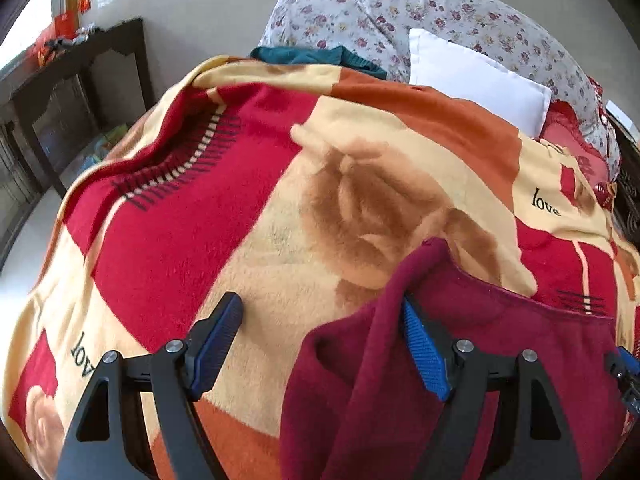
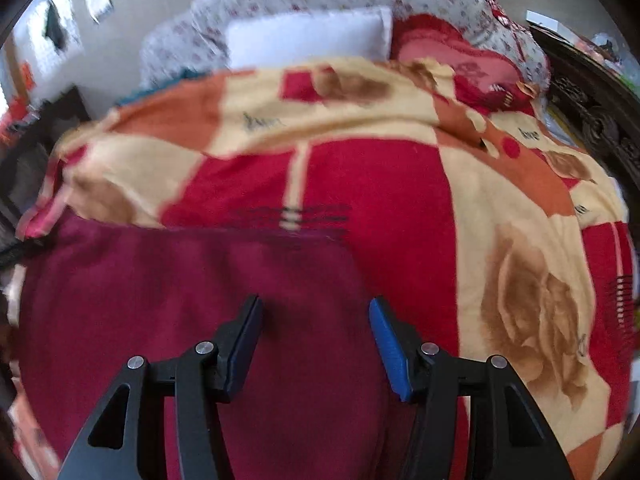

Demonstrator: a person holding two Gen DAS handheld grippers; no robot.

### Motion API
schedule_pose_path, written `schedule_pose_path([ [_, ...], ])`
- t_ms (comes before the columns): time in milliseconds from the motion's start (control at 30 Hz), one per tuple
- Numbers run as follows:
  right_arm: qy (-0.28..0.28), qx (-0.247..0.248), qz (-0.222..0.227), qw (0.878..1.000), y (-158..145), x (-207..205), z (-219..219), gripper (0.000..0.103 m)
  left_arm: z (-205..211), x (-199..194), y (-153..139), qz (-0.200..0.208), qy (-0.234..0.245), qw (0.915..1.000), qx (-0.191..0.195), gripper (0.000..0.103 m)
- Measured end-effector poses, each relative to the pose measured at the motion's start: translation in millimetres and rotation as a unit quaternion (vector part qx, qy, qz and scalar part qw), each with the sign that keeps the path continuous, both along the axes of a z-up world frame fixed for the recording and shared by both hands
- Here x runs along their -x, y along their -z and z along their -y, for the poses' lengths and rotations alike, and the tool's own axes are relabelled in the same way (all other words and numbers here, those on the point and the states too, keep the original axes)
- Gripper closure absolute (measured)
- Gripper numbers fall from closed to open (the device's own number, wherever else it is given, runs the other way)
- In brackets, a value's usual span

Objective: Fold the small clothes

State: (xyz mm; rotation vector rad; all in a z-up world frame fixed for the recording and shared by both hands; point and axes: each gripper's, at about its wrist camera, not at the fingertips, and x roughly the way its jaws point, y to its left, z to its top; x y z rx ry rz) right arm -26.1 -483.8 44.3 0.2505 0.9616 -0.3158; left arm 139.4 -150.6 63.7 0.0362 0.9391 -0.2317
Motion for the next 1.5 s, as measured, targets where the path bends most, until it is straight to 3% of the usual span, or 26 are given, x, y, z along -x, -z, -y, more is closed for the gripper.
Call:
schedule_pose_path([
  [200,0.008,-0.012,0.07,0.997,-32.4,41.0,-4.2,0.043,-13.7,31.7,-18.8,0.02,0.023,0.9995,0.004,0.024],
  [367,-0.039,-0.021,0.117,0.992,-60.2,93.2,-38.0,0.043,-31.2,83.6,-33.2,0.048,0.059,0.997,0.017,0.024],
  [500,-0.082,-0.012,0.112,0.99,-58.6,119.1,-70.6,0.043,-45.6,122.3,-23.9,0.044,0.074,0.9958,0.033,0.024],
  [633,-0.091,0.01,0.096,0.991,-41.7,136.3,-88.4,0.043,-49.7,148.5,-11.0,0.052,0.08,0.9953,0.02,0.024],
  [833,-0.09,0.008,0.086,0.992,-18.5,148.5,-87.2,0.046,-51.4,157.9,12.2,0.037,0.077,0.9963,0.009,0.022],
  [1000,-0.088,0.01,0.079,0.993,-11.3,148.1,-89.4,0.046,-55.2,156.1,30.7,0.019,0.065,0.9975,0.02,0.019],
  [1200,-0.101,-0.046,0.125,0.986,-44.8,140.5,-107.4,0.044,-63.4,159.1,39.7,0.025,0.049,0.9976,0.042,0.014],
  [1333,-0.141,-0.038,0.138,0.98,-62.8,100.0,-145.1,0.044,-64.1,160.1,41.9,0.029,0.051,0.9972,0.047,0.013],
  [1500,-0.177,-0.044,0.141,0.973,-62.4,39.2,-184.2,0.044,-70.2,156.0,45.5,0.019,0.05,0.9961,0.07,0.011],
])
